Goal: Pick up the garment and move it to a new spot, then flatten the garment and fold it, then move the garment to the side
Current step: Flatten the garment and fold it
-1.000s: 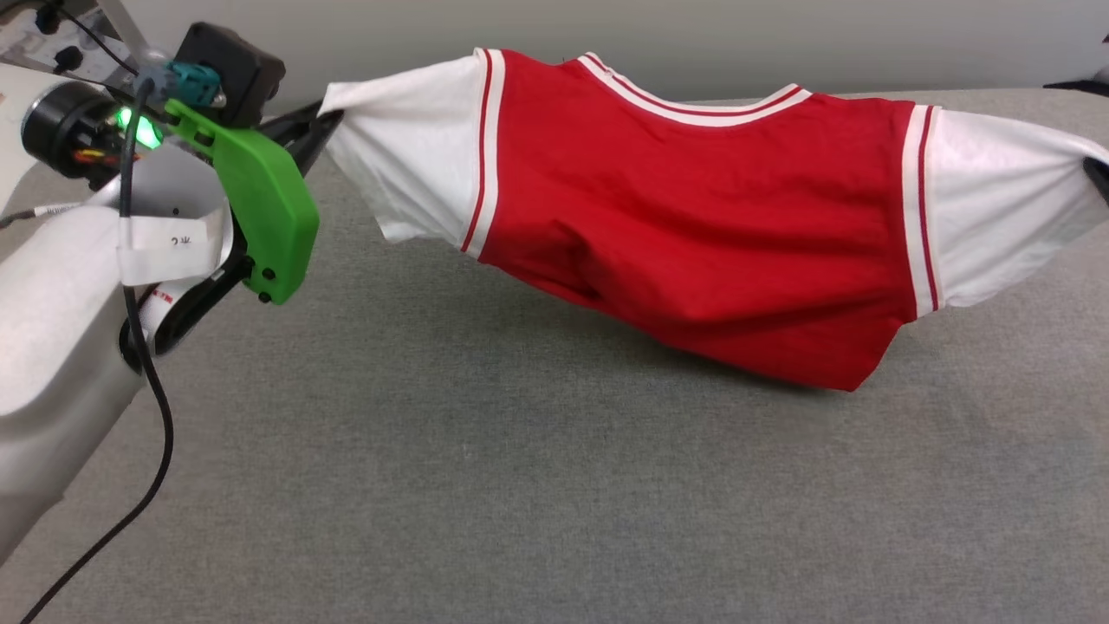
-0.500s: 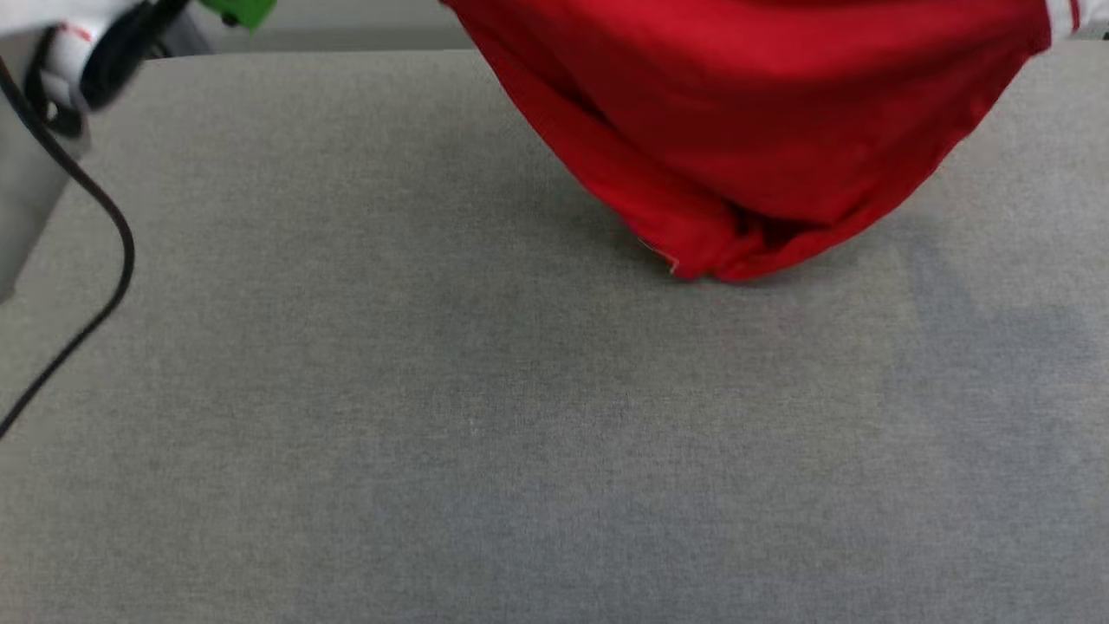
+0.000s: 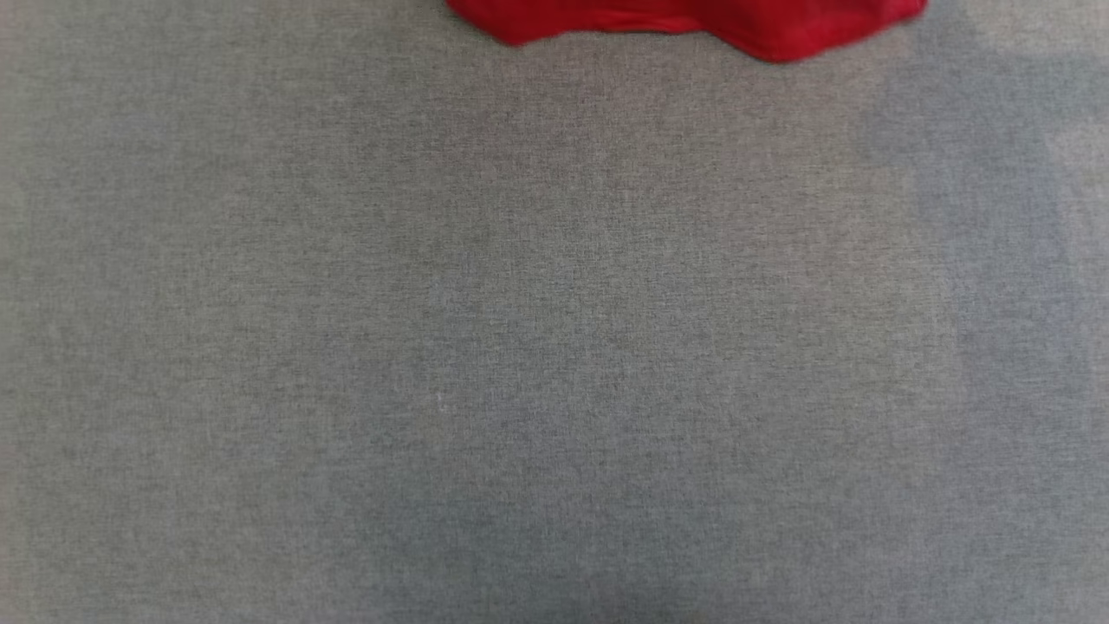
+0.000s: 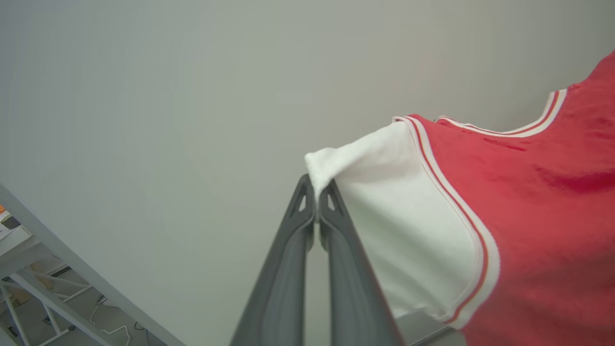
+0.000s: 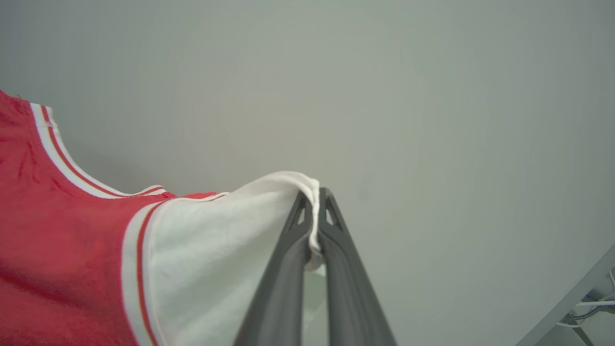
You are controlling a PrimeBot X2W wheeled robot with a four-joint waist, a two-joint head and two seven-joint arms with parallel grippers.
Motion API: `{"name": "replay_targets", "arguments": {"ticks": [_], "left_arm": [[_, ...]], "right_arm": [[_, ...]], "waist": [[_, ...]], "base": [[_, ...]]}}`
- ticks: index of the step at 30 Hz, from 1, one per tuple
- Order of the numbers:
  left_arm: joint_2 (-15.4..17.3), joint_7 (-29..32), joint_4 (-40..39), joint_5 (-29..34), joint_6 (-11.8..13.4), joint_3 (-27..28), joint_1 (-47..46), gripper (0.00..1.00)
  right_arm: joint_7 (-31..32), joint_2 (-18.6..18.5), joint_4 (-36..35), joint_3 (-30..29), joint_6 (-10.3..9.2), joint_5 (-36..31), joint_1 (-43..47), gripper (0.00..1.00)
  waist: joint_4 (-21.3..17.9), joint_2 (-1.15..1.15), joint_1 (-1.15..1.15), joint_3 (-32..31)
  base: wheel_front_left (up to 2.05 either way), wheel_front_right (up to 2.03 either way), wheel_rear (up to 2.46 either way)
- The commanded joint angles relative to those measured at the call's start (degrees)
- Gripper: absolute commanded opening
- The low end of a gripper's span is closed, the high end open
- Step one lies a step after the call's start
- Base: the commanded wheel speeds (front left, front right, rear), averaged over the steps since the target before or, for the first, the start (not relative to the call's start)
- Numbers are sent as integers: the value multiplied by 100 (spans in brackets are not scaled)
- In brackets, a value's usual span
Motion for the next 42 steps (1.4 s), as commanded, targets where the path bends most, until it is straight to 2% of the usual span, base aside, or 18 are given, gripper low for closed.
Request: {"name": "replay_targets", "arguments": {"ticks": [1,8,14,21,27,35,42], "left_arm": [[5,-75,91,130,-30,-2,-196,0],[-7,-417,554,-14,-91,-70,-387,0],[15,-720,837,-145,-107,-253,-122,0],[74,-1179,1009,-358,-111,-573,810,0],[215,-1630,896,-633,-70,-756,2217,0],[459,-2216,114,-1100,471,-882,4552,0],[810,-2387,-957,-1531,1252,-1018,6499,0]], "right_arm": [[-116,57,162,63,-4,-51,-240,0],[-563,215,956,544,-4,-31,-895,0],[-840,322,1383,1034,-4,244,-845,0],[-1291,454,1505,1700,-4,655,-69,0],[-1641,381,1204,2294,-4,1241,1112,0],[-1942,-43,545,2898,-4,1904,2957,0],[-2031,-349,99,3049,-4,2189,4700,0]], "waist": [[-57,0,-1,129],[6,0,-1,106],[32,0,-1,148],[63,0,-1,-147],[90,0,-1,-678],[104,0,-1,-1404],[61,0,-1,-1817]], "base": [[0,0,0],[0,0,0],[0,0,0],[0,0,0],[0,0,0],[0,0,0],[0,0,0]]}}
